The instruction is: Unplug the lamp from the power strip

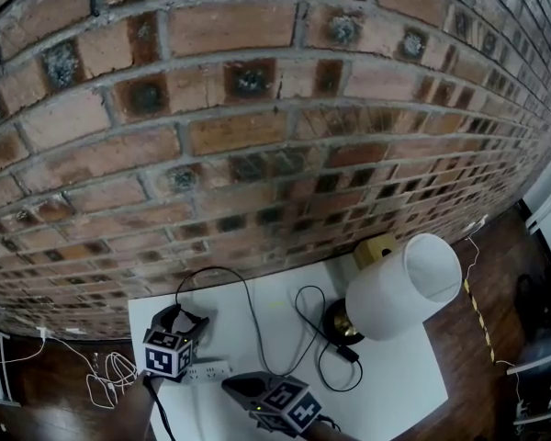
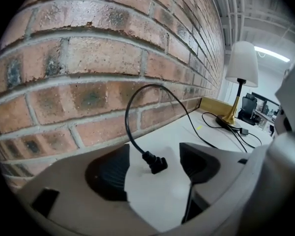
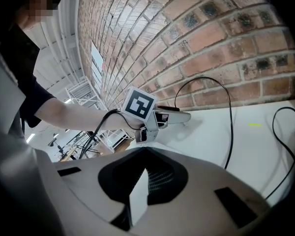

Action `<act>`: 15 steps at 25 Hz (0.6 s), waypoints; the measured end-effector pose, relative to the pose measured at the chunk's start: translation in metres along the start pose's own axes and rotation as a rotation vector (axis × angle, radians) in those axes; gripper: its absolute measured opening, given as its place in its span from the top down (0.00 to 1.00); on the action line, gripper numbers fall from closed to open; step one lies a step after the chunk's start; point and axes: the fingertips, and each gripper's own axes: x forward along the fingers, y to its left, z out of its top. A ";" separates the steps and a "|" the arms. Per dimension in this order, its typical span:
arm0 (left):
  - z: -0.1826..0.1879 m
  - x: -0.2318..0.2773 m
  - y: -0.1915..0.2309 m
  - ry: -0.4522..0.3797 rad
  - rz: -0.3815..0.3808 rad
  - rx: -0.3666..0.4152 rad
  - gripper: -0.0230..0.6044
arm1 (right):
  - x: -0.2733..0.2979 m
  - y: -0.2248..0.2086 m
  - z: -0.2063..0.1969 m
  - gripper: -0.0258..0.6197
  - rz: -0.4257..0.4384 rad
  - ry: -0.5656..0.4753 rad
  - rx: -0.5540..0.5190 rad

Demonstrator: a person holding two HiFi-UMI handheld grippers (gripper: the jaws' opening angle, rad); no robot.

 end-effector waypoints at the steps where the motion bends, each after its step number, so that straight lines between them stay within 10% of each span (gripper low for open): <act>1: -0.001 -0.002 0.003 0.004 0.011 -0.001 0.42 | -0.001 0.000 0.000 0.95 0.000 -0.004 0.004; 15: 0.034 -0.067 0.022 -0.156 0.057 -0.074 0.41 | -0.014 0.002 0.011 0.95 0.011 -0.077 0.002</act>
